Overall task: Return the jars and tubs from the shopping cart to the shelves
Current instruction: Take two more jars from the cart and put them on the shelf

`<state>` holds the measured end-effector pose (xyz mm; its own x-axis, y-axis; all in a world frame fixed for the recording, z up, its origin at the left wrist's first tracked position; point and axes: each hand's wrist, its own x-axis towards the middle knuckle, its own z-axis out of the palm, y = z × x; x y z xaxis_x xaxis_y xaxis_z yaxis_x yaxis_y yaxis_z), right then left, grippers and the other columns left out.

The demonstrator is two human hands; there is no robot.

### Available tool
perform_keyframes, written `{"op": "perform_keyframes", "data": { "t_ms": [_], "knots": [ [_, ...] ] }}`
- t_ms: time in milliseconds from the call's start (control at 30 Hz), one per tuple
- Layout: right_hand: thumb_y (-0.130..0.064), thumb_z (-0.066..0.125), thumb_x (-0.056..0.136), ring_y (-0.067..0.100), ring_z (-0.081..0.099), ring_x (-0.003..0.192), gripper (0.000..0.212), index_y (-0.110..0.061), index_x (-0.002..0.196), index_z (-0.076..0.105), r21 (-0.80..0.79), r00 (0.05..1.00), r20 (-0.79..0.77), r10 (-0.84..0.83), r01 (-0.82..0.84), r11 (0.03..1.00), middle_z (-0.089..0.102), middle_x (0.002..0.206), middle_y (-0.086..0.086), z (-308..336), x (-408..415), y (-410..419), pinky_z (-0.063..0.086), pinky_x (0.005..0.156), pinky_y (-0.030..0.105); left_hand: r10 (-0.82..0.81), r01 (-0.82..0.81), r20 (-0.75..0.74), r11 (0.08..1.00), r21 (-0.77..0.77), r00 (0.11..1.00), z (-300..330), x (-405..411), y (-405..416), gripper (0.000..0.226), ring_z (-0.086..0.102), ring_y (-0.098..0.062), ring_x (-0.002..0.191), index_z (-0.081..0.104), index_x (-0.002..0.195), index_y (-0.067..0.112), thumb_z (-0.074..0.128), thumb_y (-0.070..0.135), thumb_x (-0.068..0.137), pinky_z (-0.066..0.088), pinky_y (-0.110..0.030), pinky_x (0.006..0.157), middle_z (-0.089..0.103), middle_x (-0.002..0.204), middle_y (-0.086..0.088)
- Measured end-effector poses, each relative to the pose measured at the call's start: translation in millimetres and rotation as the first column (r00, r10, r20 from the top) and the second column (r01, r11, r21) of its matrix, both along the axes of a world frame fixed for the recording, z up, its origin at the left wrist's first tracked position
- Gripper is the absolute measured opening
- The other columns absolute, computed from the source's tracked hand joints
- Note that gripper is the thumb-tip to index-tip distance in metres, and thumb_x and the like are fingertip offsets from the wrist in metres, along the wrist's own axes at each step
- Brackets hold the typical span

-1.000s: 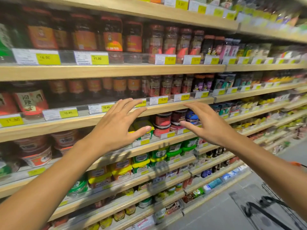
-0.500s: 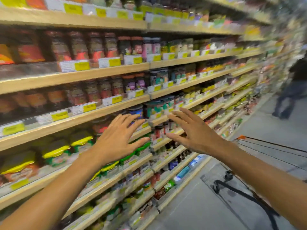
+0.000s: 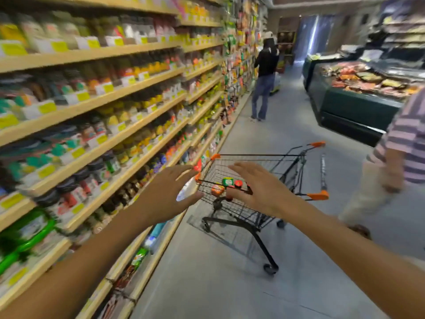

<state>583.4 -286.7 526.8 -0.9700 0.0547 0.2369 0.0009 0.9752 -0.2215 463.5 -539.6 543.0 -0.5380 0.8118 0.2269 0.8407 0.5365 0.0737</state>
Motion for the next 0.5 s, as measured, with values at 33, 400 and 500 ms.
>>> {"op": "perform_keyframes", "data": {
  "t_ms": [33,400,500],
  "knots": [
    [-0.072,0.038,0.093,0.016,0.020,0.149,0.076,-0.029,0.156,0.029,-0.028,0.999,0.024,-0.031,0.031,0.999,0.027,0.162,-0.004,-6.2,5.7,11.7,0.017,0.122,0.035,-0.023,0.023,0.018,1.000,-0.009,1.000,-6.9,-2.1,16.8,0.076,0.040,-0.021,0.139,0.045,0.147,0.026,0.028,0.074,0.091,0.030,-0.038,0.115,0.043,0.153,0.001],
    [-0.061,0.052,0.094,0.018,0.036,0.142,0.069,-0.028,0.152,0.034,-0.129,0.971,0.106,-0.215,0.228,0.965,0.041,0.155,-0.004,-72.9,-19.0,124.5,0.035,0.112,0.036,-0.168,0.166,0.149,0.986,0.027,0.975,-85.7,-64.4,135.7,0.077,0.037,-0.018,0.141,0.043,0.148,0.025,0.030,0.073,0.089,0.027,-0.035,0.116,0.041,0.154,0.003],
    [-0.065,0.051,0.092,0.018,0.035,0.143,0.074,-0.030,0.153,0.030,-0.146,0.961,0.156,-0.229,0.252,0.957,0.039,0.156,-0.002,-93.3,-58.9,146.1,0.037,0.115,0.040,-0.157,0.152,0.171,0.988,0.041,0.973,-107.9,-107.5,155.5,0.074,0.036,-0.018,0.142,0.041,0.149,0.026,0.032,0.072,0.092,0.028,-0.037,0.117,0.040,0.155,0.004]
  ]
}}
